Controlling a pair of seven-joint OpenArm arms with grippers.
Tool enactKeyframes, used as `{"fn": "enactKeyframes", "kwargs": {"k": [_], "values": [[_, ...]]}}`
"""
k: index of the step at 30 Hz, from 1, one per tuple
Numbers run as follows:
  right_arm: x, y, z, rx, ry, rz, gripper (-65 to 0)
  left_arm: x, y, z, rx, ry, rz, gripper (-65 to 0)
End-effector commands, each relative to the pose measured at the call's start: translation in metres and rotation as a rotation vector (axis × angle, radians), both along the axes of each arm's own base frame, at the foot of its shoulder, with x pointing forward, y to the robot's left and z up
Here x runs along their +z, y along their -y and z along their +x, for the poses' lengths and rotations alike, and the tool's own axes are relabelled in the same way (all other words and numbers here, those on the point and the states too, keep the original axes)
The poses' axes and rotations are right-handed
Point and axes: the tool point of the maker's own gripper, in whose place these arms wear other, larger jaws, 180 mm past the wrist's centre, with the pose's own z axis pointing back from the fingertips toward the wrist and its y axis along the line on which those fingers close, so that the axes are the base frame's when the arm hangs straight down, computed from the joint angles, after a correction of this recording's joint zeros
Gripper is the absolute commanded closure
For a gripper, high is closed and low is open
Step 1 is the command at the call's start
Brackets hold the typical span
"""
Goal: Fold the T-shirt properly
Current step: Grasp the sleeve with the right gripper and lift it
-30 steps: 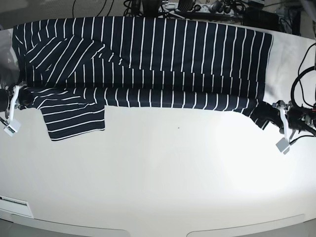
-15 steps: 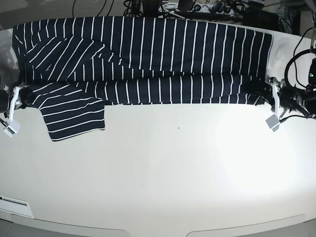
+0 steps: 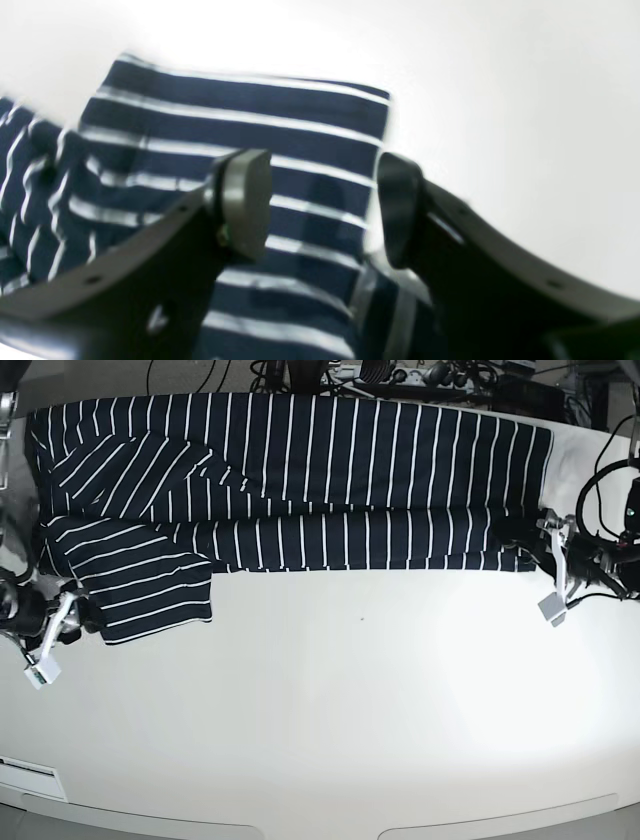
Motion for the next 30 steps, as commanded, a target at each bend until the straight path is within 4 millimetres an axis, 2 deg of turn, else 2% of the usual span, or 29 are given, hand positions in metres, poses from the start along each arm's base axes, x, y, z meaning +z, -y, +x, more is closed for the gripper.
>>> {"fn": "enactKeyframes", "kwargs": {"k": [1, 8, 11, 18, 23, 24, 25, 27, 28, 30], "values": [[0.018, 0.014, 0.016, -0.048, 0.067, -0.011, -39.2, 0.01, -0.01, 0.007, 0.009, 0.022, 0.031, -39.2], [-0.03, 0.036, 0.027, -0.213, -0.012, 0.006, -39.4, 0.007, -0.015, 0.006, 0.018, 0.014, 0.065, -39.2], [-0.041, 0.037, 0.025, -0.231, -0.052, 0.064, -39.4, 0.007, -0.015, 0.007, 0.029, 0.009, 0.064, -39.1], [-0.038, 0.005, 0.013, -0.112, -0.097, 0.222, -39.4, 0.007, -0.015, 0.007, 0.034, 0.005, 0.065, -39.1], [-0.024, -0.007, 0.018, -0.09, -0.059, 0.311, -37.9, 0.007, -0.015, 0.007, 0.034, 0.006, 0.064, -39.0], [-0.021, -0.009, 0.02, -0.086, -0.053, 0.325, -33.6, 0.007, -0.015, 0.007, 0.034, 0.006, 0.063, -39.1], [-0.017, -0.011, 0.021, -0.078, -0.054, 0.331, -26.7, 0.007, -0.014, 0.007, 0.035, 0.006, 0.059, -39.0], [-0.009, -0.017, 0.021, -0.044, -0.078, 0.346, -8.2, 0.009, -0.012, 0.007, 0.036, 0.006, 0.046, -39.0], [-0.001, -0.021, 0.021, -0.021, -0.087, 0.368, -1.1, 0.009, -0.012, 0.007, 0.036, 0.007, 0.041, -39.0], [0.018, -0.034, 0.019, 0.037, -0.097, 0.441, 0.0, 0.01, -0.011, 0.009, 0.04, 0.011, 0.035, -39.0]]}}
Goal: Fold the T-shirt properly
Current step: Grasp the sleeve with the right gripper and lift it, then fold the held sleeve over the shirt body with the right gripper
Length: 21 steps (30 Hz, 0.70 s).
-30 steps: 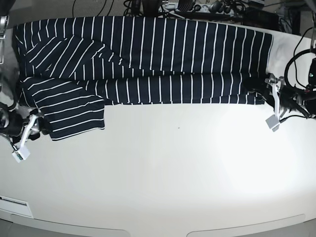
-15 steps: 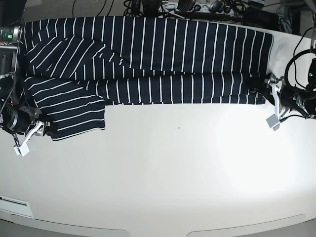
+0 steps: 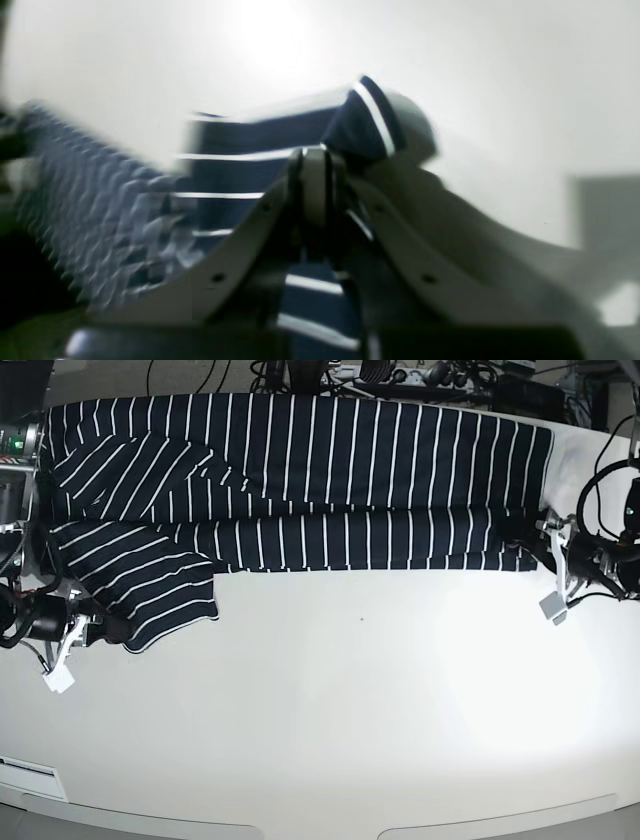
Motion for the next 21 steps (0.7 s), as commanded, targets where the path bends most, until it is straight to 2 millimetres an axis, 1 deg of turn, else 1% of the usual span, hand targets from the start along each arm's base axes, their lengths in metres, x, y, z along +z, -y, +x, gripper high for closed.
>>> {"fn": "enactKeyframes", "kwargs": {"k": [1, 2, 5, 7, 11, 15, 17, 21], "values": [[0.033, 0.002, 0.009, 0.023, 0.071, 0.038, 0.0, 0.013, -0.007, 0.008, 0.006, 0.034, 0.007, -39.0], [0.031, 0.002, 0.0, 0.07, 0.041, 0.003, 0.0, 0.013, -0.007, 0.008, 0.006, 0.033, 0.006, -39.0], [0.043, -0.003, -0.001, 0.118, 0.089, -0.038, 0.0, 0.013, -0.006, 0.009, 0.006, 0.034, 0.003, -39.1], [0.046, -0.008, -0.009, 0.154, 0.11, -0.068, 0.0, 0.013, -0.006, 0.008, 0.006, 0.034, 0.003, -39.0], [0.043, -0.019, -0.04, 0.251, 0.127, -0.139, 0.0, 0.013, -0.006, 0.009, 0.006, 0.034, 0.003, -39.0], [0.042, -0.028, -0.081, 0.369, 0.136, -0.226, 0.0, 0.013, -0.006, 0.009, 0.006, 0.035, 0.003, -39.0], [0.045, -0.028, -0.099, 0.416, 0.145, -0.271, 0.0, 0.013, -0.006, 0.008, 0.006, 0.034, 0.004, -39.0], [0.056, -0.032, -0.127, 0.457, 0.19, -0.316, 0.0, 0.013, -0.006, 0.009, 0.006, 0.034, 0.003, -39.0]]}}
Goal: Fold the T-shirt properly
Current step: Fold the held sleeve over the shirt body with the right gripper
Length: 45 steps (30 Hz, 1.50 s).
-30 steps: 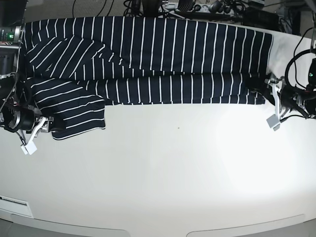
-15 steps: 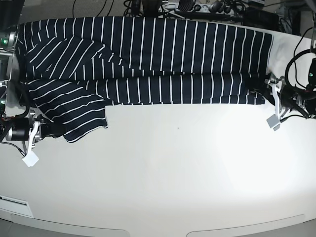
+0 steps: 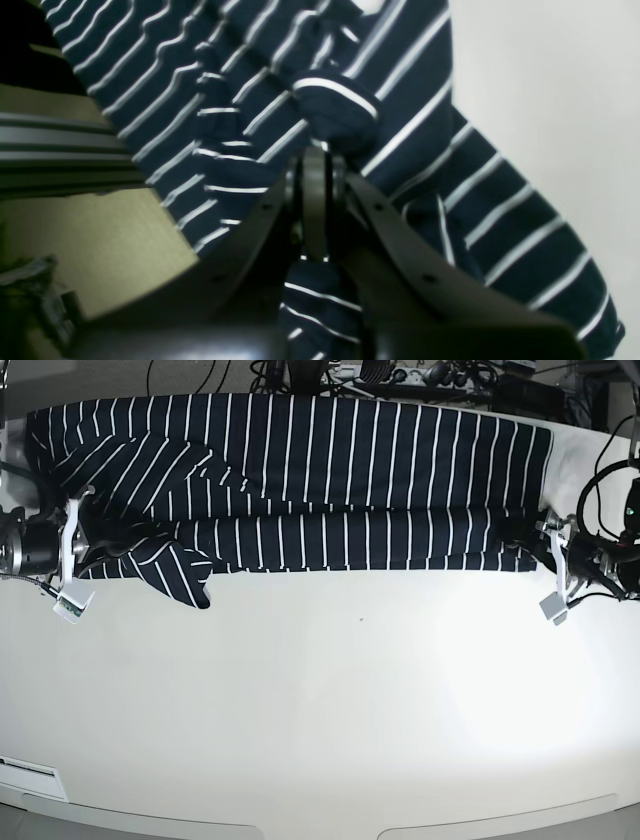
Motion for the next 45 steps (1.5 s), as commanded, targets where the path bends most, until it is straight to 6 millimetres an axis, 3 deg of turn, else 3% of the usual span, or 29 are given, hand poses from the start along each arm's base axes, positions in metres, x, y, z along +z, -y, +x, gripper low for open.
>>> {"fn": "enactKeyframes", "kwargs": {"k": [1, 9, 18, 23, 29, 35, 36, 40, 42, 45], "values": [[0.013, 0.003, -0.001, 0.007, 0.04, -0.007, 0.0, 0.013, -0.006, 0.008, 0.004, 0.035, 0.006, -39.0], [0.02, 0.007, -0.044, 0.012, 0.054, -0.061, 0.0, 0.013, -0.006, 0.009, 0.005, 0.039, 0.004, -39.0], [0.005, 0.002, -0.088, 0.041, -0.057, -0.076, 0.0, 0.013, -0.006, 0.009, 0.005, 0.039, 0.003, -39.0], [0.001, 0.005, -0.099, 0.045, -0.097, -0.087, 0.0, 0.013, -0.006, 0.009, 0.005, 0.038, 0.003, -39.0], [0.001, 0.008, -0.098, 0.051, -0.099, -0.099, 0.0, 0.013, -0.006, 0.009, 0.004, 0.038, 0.004, -39.0], [-0.01, 0.029, -0.092, 0.022, -0.071, -0.231, 0.0, 0.013, -0.006, 0.009, 0.005, 0.038, 0.004, -39.0], [-0.01, 0.03, -0.087, 0.011, -0.049, -0.237, -1.2, 0.013, -0.006, 0.009, 0.005, 0.038, 0.004, -39.0], [-0.006, 0.033, -0.08, -0.009, -0.017, -0.239, -29.9, 0.013, -0.006, 0.009, 0.005, 0.038, 0.004, -39.0], [0.005, 0.032, -0.075, -0.028, 0.006, -0.197, -34.3, 0.013, -0.006, 0.009, 0.005, 0.039, 0.003, -39.0], [0.029, 0.033, -0.068, -0.06, 0.047, -0.126, -34.5, 0.013, -0.006, 0.009, 0.005, 0.039, 0.003, -39.0]]}}
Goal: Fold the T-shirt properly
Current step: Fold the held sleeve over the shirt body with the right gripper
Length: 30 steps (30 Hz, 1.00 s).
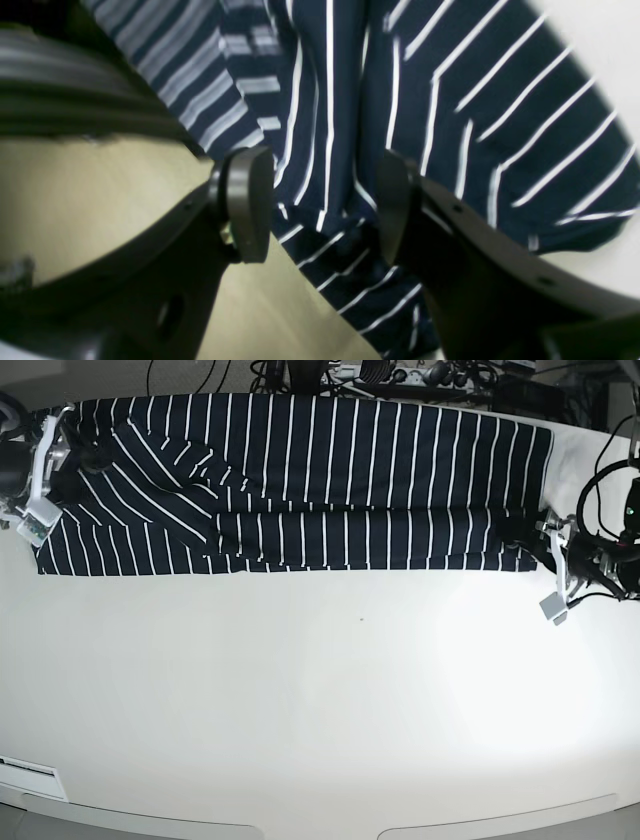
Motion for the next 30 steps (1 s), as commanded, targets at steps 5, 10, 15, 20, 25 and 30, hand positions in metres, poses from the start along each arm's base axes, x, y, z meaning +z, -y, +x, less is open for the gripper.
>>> {"fn": "enactKeyframes", "kwargs": {"k": [5, 10, 15, 20, 25, 30], "values": [[0.032, 0.03, 0.021, -0.088, 0.14, -0.064, -26.8, 0.013, -0.006, 0.009, 0.003, 0.036, 0.004, -39.0], [0.028, 0.015, 0.02, -0.198, 0.191, 0.089, 0.0, 0.013, -0.005, 0.009, 0.003, 0.039, 0.002, -39.0], [0.021, 0.017, 0.034, -0.37, 0.33, 0.146, 0.0, 0.014, -0.003, 0.011, 0.002, 0.047, -0.004, -39.0], [-0.008, 0.004, 0.029, -0.407, 0.283, 0.164, 0.0, 0.018, -0.003, 0.017, 0.014, 0.07, -0.013, -39.0], [-0.048, 0.005, 0.041, -0.408, 0.239, 0.106, 0.0, 0.031, -0.005, 0.033, 0.016, 0.122, -0.004, -39.0], [-0.075, 0.011, 0.059, -0.437, 0.205, 0.102, 0.0, 0.039, -0.005, 0.041, 0.016, 0.148, -0.003, -39.0]]}}
